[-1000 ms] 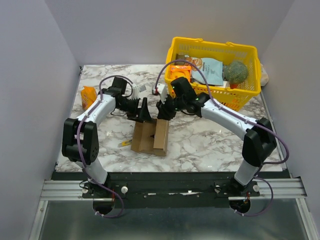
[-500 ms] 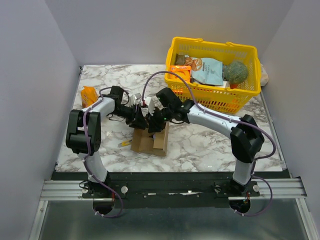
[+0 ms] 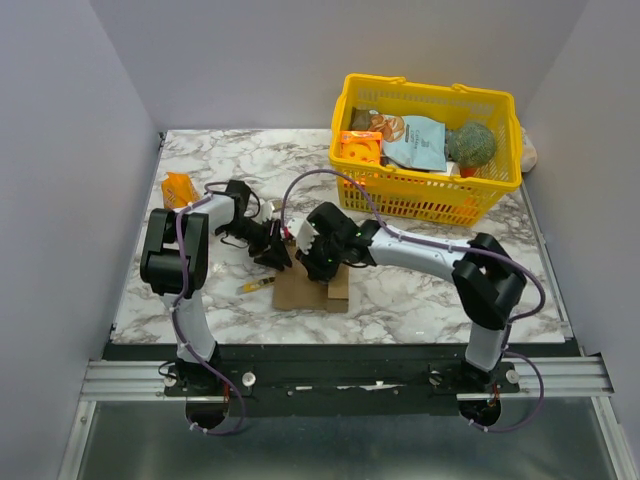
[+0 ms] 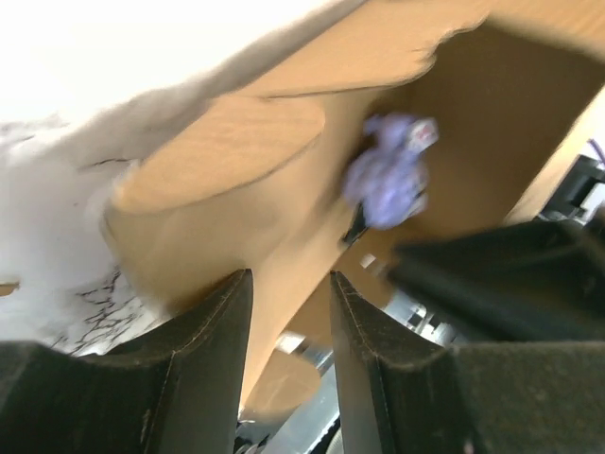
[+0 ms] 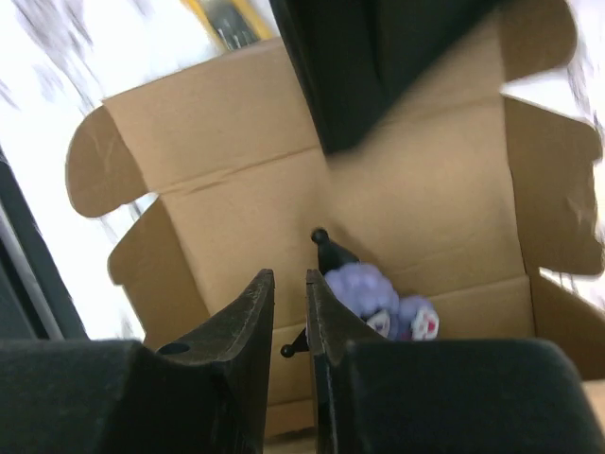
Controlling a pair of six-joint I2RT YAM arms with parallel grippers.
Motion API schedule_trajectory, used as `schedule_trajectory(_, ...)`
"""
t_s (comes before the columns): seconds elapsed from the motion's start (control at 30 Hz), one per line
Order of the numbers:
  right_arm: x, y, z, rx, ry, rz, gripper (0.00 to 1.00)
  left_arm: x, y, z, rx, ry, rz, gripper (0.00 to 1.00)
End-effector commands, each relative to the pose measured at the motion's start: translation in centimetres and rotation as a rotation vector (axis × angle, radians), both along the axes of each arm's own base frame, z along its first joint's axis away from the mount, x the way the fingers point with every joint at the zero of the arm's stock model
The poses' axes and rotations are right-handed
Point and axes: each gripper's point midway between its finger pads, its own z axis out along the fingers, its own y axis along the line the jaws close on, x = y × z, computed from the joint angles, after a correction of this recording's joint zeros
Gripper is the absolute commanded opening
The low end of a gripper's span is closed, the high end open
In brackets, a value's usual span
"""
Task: Unpack the express box
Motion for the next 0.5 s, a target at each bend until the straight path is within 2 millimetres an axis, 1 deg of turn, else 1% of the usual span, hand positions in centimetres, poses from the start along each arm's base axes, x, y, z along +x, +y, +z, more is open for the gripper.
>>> schedule_trajectory(0.0,1.4,-4.7,1.7,-0.055,-0.138,-0.062,0.27,-0.1,0.9,-0.8,0.064,-0.013,-0.035,0.48)
schedule_trajectory(0.03,1.2,-5.1,2.1,-0.052,-0.152,-0.055,0.27,-0.1,0.9,-0.7,0.064,-0.017,-0.037,0.48)
schedule_trajectory(0.07,0.8,-6.1,1.6,-0.074,-0.160,-0.041,0.27,-0.1,0.9,-0.6,0.062,-0.021,-0.037,0.48)
schedule_trajectory(0.1,0.6,-6.5,1.8,-0.074,-0.169,-0.037,0.27,0.0,0.8,-0.6,0.060,-0.026,-0.037,0.48)
schedule_trajectory(0.13,0.4,-6.8,2.6,-0.062,-0.185,-0.035,0.27,0.0,0.7,-0.4,0.061,-0.036,-0.041,0.48)
schedule_trajectory(0.2,0.1,-7.8,2.6,-0.066,-0.180,-0.042,0.29,0.1,0.4,-0.2,0.051,-0.051,-0.055,0.48)
schedule_trajectory(0.23,0.1,-8.1,3.0,-0.058,-0.188,-0.043,0.30,0.1,0.2,0.0,0.042,-0.055,-0.060,0.48)
schedule_trajectory(0.3,0.2,-8.8,2.8,-0.071,-0.202,-0.033,0.33,0.0,-0.6,0.1,0.037,-0.064,-0.083,0.50)
schedule_trajectory(0.33,0.0,-9.3,2.2,-0.086,-0.200,-0.028,0.34,0.0,-0.8,0.2,0.036,-0.071,-0.091,0.50)
schedule_trajectory(0.4,0.4,-10.2,1.9,-0.109,-0.226,-0.016,0.37,-0.5,-1.7,0.3,0.037,-0.077,-0.132,0.50)
schedule_trajectory(0.47,0.7,-11.3,1.1,-0.146,-0.249,0.002,0.39,-0.6,-2.2,0.4,0.042,-0.083,-0.154,0.51)
